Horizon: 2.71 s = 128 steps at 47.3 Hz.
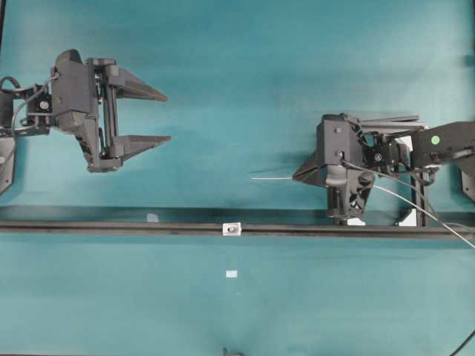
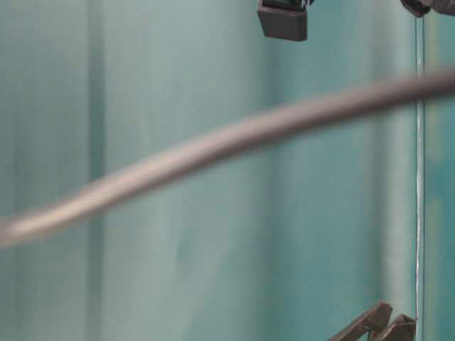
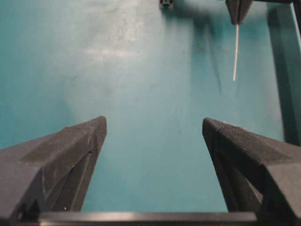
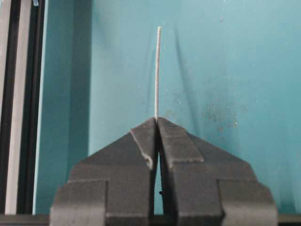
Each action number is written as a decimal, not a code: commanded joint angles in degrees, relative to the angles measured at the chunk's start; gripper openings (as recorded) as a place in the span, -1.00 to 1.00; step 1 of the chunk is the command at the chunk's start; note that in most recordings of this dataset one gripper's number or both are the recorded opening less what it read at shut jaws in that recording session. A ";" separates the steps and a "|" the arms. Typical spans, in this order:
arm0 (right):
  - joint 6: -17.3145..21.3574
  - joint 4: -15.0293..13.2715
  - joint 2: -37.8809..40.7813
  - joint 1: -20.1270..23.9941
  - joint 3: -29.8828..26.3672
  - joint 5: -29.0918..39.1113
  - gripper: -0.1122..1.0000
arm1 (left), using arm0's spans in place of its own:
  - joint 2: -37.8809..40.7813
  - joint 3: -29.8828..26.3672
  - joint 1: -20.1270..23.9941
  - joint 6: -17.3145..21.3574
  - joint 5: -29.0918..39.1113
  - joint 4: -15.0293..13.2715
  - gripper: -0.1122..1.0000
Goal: Insert the wire through the hole in the metal fitting marked with a red label.
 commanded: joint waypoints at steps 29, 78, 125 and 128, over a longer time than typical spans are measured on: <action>-0.62 -4.13 -8.96 -1.76 -1.41 4.66 -0.81 | -0.53 -0.97 0.26 -0.18 -0.35 0.09 0.67; -0.09 -0.53 -14.85 -1.23 0.79 -0.35 -0.81 | -0.44 -3.43 -2.20 -2.20 -0.97 -0.97 0.61; -0.09 12.83 -11.07 10.55 2.29 -7.12 -0.81 | -0.09 -6.24 -14.59 -7.65 8.61 -2.37 0.60; -0.09 13.27 -10.20 10.99 2.02 -7.12 -0.81 | 0.35 -6.42 -15.12 -7.82 8.53 -2.29 0.59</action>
